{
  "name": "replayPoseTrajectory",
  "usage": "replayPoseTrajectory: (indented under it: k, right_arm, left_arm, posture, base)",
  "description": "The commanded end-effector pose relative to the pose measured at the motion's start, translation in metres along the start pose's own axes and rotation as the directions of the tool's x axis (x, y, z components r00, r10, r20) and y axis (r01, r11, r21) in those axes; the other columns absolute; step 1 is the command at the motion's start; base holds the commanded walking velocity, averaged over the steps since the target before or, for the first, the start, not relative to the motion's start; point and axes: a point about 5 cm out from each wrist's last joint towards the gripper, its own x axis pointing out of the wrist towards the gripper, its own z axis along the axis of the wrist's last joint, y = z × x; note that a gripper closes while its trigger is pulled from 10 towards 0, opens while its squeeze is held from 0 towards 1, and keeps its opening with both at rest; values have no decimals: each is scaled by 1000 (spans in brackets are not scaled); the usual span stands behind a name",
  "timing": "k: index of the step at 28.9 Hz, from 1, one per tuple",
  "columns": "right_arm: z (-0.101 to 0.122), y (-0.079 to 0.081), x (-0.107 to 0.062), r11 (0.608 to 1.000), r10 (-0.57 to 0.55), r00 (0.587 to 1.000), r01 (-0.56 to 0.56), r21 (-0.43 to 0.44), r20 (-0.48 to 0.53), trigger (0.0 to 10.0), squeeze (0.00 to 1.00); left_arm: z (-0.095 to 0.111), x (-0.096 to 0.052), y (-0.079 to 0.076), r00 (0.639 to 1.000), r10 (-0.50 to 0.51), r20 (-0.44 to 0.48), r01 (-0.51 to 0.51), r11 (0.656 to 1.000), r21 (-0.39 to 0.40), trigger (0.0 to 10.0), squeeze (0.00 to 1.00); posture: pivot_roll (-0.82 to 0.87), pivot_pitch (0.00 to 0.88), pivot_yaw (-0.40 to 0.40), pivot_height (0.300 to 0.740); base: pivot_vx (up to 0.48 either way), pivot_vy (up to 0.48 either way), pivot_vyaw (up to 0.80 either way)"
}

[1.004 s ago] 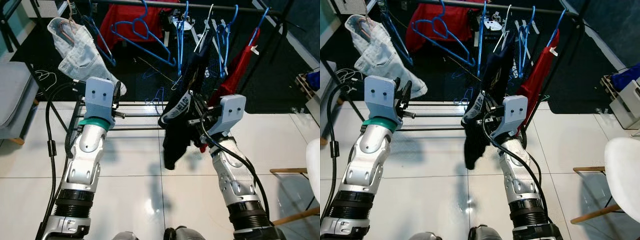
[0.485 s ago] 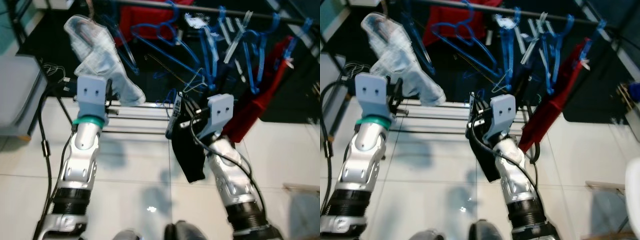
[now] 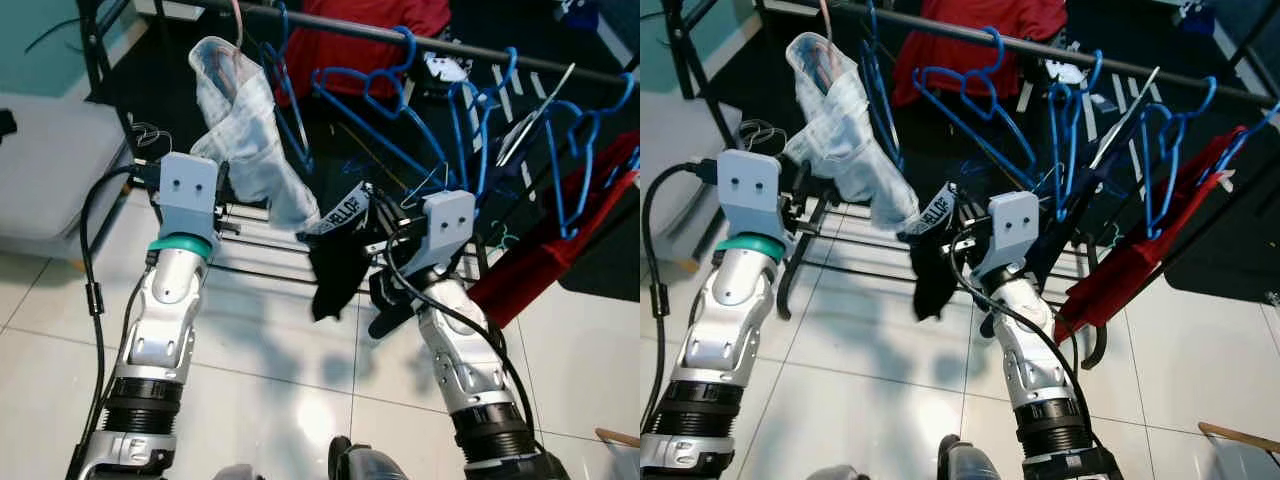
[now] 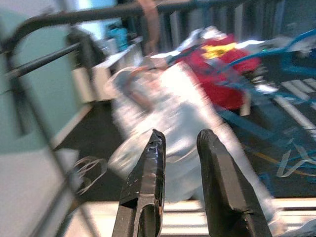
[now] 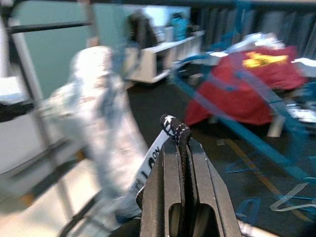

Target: Hang hanger

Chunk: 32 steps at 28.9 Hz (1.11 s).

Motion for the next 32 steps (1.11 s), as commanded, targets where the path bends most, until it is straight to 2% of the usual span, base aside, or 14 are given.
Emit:
replayPoseTrajectory:
  k: [1,4,7,9,16,17,19,20,21,24,27,30,32]
  right_arm:
    - [7,-12,0,995,-90,995,91,-32,46,10000,0]
    - [12,-20,1,987,-153,985,157,-46,73,10000,0]
    - [13,-21,1,985,-163,984,167,-43,74,10000,0]
    - [13,-21,1,985,-163,984,167,-43,74,10000,0]
    - [9,-17,1,992,-116,992,118,-53,54,10000,0]
    - [9,-14,0,993,-102,993,105,-52,51,10000,0]
    - [9,-14,0,993,-102,993,105,-52,51,10000,0]
    - [8,-13,0,994,-93,995,95,-56,49,10000,0]
    - [7,-11,0,995,-78,996,80,-63,46,10000,0]
    - [7,-9,-1,995,-68,997,71,-69,44,10000,0]
    - [6,-6,-2,995,-52,998,56,-77,46,10000,0]
    - [6,3,-2,994,-31,998,37,-100,56,10000,0]
    - [6,3,-2,994,-31,998,37,-100,56,10000,0]
  left_arm:
    - [0,0,-5,1000,-27,2,27,1000,-5,10000,0]
    - [1,0,-6,999,-36,7,36,999,-6,10000,0]
    - [1,0,-6,999,-37,8,37,999,-5,10000,0]
    - [1,0,-6,999,-37,8,37,999,-5,10000,0]
    - [2,1,-7,999,-41,12,41,999,-9,10000,0]
    - [8,-1,-7,998,-44,55,46,998,-33,10000,0]
    - [8,-1,-7,998,-44,55,46,998,-33,10000,0]
    - [12,-2,-6,995,-47,83,50,998,-42,10000,0]
    - [21,-4,-5,990,-55,126,60,998,-30,10000,0]
    - [26,-5,-4,986,-62,153,66,998,-20,10000,0]
    - [40,-9,-5,974,-106,200,107,994,2,10000,0]
    - [57,-17,-20,941,-240,238,251,968,-19,10000,0]
    - [57,-17,-20,941,-240,238,251,968,-19,10000,0]
  posture:
    - [-11,44,3,740]
    - [-11,44,3,740]
    - [-15,43,9,740]
    - [-15,43,9,740]
    - [-16,43,8,740]
    - [-16,43,8,740]
    - [-16,43,8,740]
    - [-16,44,8,740]
    - [-15,44,9,740]
    - [-14,44,10,740]
    - [-13,45,10,740]
    - [-8,43,14,740]
    - [-8,43,14,740]
  base:
    - [480,0,0]
    - [480,0,-150]
    - [480,0,-563]
    - [480,0,-788]
    - [455,0,0]
    - [0,0,0]
    - [0,0,0]
    - [0,0,0]
    - [0,0,0]
    - [0,0,0]
    - [0,0,0]
    - [0,0,0]
    - [0,0,0]
